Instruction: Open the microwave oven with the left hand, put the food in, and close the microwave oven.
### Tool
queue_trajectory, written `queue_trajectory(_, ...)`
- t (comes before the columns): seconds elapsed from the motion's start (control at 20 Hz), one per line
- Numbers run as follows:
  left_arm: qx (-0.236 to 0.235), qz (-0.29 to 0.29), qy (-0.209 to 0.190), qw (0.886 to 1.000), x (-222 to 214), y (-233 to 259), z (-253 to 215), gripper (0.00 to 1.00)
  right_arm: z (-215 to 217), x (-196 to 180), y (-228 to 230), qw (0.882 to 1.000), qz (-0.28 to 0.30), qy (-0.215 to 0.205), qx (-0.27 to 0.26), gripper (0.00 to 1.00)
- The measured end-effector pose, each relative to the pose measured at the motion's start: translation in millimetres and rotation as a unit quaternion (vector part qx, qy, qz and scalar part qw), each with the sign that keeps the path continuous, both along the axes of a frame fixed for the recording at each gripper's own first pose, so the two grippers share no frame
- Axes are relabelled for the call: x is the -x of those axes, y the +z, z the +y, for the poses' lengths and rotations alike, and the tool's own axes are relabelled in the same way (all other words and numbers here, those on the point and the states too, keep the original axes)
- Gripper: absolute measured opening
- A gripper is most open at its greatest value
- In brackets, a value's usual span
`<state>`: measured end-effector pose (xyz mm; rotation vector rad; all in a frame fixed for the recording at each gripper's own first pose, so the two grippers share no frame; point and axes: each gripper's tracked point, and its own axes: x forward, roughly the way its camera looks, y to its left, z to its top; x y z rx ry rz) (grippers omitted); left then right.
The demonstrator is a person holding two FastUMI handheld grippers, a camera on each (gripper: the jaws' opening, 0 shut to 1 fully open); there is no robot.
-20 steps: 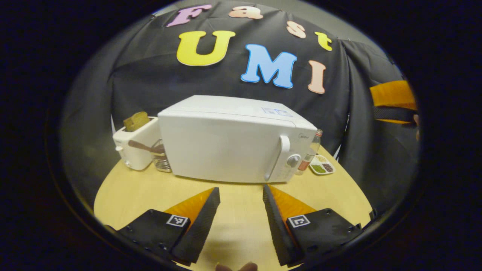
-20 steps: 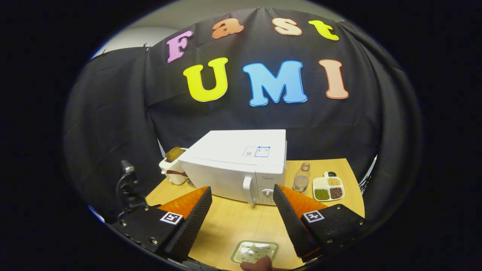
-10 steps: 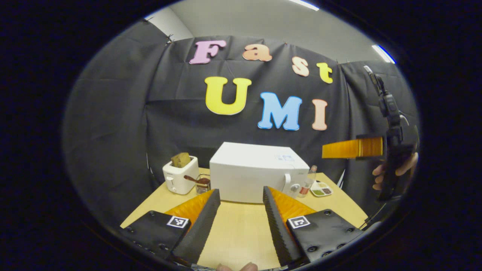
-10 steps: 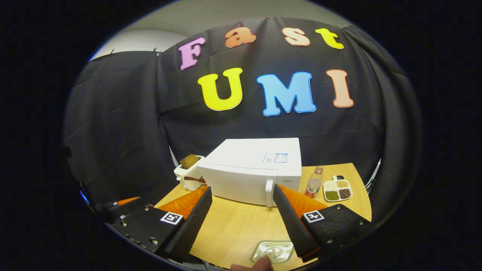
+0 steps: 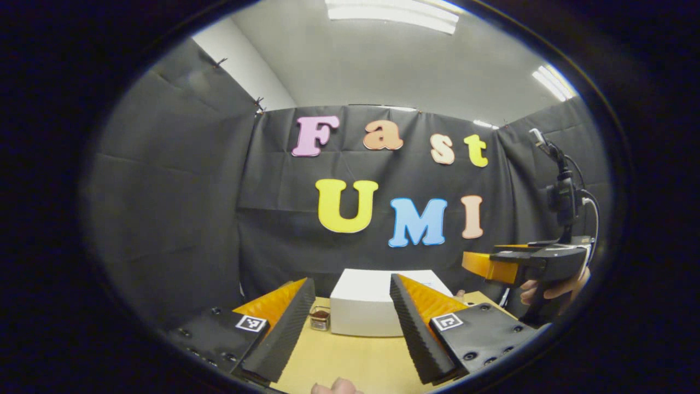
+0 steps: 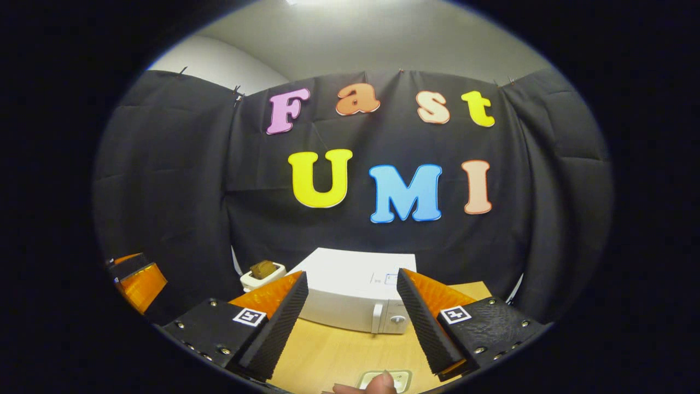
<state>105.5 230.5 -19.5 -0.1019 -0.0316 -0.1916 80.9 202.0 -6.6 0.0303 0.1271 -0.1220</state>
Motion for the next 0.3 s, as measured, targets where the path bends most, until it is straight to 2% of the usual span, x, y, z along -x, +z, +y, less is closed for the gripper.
queue_trajectory(0.1,-0.01,-0.019,0.011,1.0,0.4,9.4,5.1,0.93,7.1,1.5,5.5,1.0,-0.013,0.003,0.02,1.0)
queue_trajectory(0.15,-0.015,-0.021,0.009,1.0,3.2,8.2,4.2,0.94,12.1,0.6,3.9,0.999,-0.011,0.009,0.029,0.96)
queue_trajectory(0.3,-0.012,-0.021,0.015,1.0,-2.9,7.0,8.6,0.94,22.8,-3.2,2.9,0.999,-0.007,0.022,0.033,1.0)
